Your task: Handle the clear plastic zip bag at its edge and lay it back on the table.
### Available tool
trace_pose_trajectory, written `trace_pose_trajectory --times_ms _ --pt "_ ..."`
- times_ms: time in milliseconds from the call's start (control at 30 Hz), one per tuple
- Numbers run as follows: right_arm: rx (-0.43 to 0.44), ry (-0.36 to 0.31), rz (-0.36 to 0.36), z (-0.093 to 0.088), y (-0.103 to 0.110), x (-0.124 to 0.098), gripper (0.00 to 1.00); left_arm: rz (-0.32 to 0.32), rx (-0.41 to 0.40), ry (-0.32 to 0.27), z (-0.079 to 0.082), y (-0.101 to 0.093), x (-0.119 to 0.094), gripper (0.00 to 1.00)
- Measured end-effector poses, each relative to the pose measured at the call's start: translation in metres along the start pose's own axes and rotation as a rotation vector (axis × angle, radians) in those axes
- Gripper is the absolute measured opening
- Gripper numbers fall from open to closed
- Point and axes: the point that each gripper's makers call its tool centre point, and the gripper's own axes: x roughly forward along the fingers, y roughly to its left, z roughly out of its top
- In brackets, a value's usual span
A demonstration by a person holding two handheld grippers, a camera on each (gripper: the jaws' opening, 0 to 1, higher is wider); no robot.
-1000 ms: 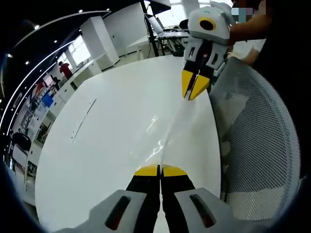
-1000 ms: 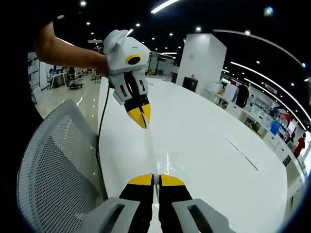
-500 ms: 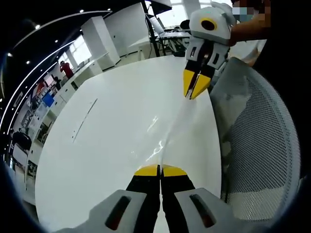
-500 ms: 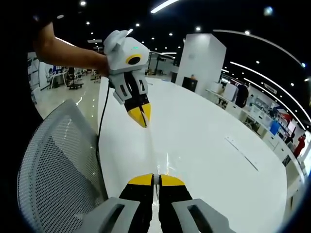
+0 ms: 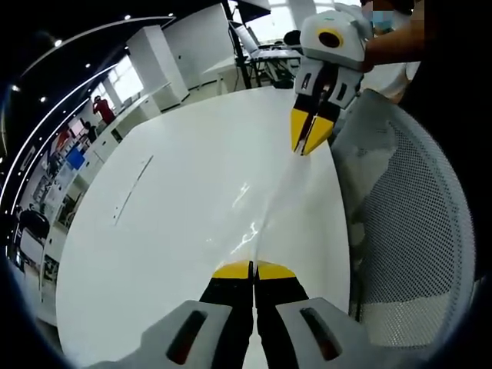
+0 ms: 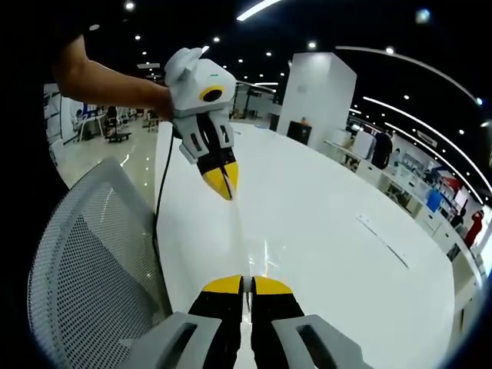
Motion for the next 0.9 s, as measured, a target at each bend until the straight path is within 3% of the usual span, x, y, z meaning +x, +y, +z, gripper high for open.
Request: trace_pose_trajectory --times_ms 900 --pt "-0.007 0.008 -0.006 0.0007 -0.0003 -0.0037 0.0 0.016 0.016 0.002 0.0015 0.0015 -0.0093 0.0"
